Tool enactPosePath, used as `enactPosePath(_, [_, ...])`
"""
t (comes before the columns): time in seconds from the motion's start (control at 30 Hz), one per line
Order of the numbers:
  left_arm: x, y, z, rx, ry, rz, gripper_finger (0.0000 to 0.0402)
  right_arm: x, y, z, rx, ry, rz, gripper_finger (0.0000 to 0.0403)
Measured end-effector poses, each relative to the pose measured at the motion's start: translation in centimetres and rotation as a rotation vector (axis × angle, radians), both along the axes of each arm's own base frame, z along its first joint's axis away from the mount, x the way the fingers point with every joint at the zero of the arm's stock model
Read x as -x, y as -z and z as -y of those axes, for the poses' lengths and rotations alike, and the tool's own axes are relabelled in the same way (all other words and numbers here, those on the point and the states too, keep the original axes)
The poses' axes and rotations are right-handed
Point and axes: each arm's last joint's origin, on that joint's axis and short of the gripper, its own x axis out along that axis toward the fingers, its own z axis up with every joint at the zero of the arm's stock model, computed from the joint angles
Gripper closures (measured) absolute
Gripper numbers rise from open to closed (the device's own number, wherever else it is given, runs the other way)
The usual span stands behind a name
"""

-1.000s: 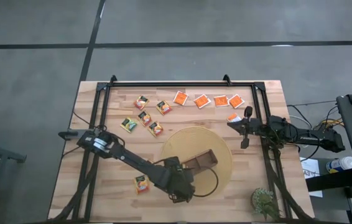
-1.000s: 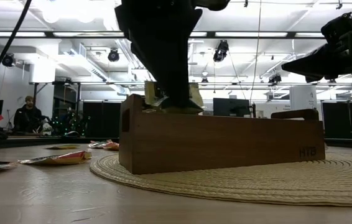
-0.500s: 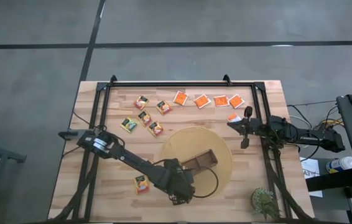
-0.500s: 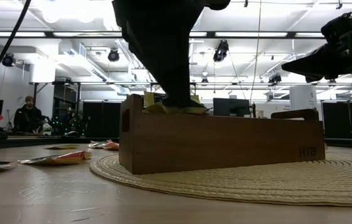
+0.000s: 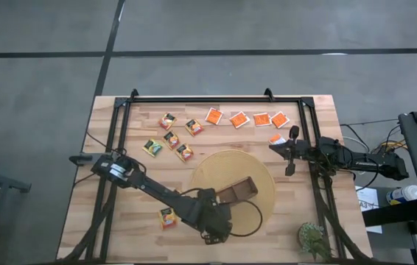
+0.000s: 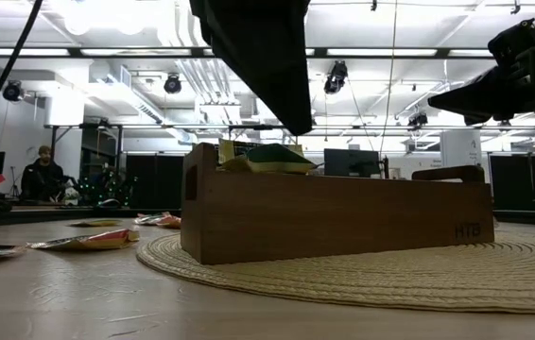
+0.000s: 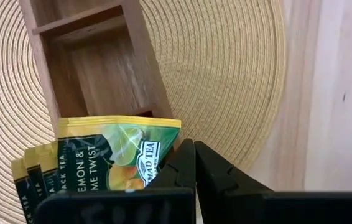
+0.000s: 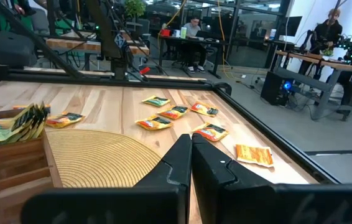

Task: Pick & Place Tea
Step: Put the green tea bag into the left section of the wooden organizer

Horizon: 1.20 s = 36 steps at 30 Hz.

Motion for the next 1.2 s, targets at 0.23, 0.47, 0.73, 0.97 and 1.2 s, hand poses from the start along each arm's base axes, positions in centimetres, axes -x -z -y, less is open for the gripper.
enactPosePath(0.23, [0.1, 0.2, -0.1, -0.062, 0.063, -0.010, 0.0401, 0.0, 0.0, 0.0, 0.000, 0.000, 0.000, 0.0394])
enactPosePath(0.47, [0.1, 0.2, -0.2, -0.085, 0.072, -0.004, 0.0402, 0.0, 0.0, 0.0, 0.000, 0.000, 0.000, 0.0394])
enactPosePath(0.73, [0.1, 0.3, -0.2, -0.086, 0.072, -0.007, 0.0402, 0.0, 0.0, 0.0, 0.000, 0.000, 0.000, 0.0394])
enactPosePath(0.97, [0.4, 1.4, -0.4, -0.116, 0.068, -0.039, 0.0402, 0.0, 0.0, 0.0, 0.000, 0.000, 0.000, 0.0394])
enactPosePath(1.2, [0.6, 2.4, -0.7, -0.126, 0.042, -0.062, 0.0402, 0.0, 0.0, 0.0, 0.000, 0.000, 0.001, 0.0394])
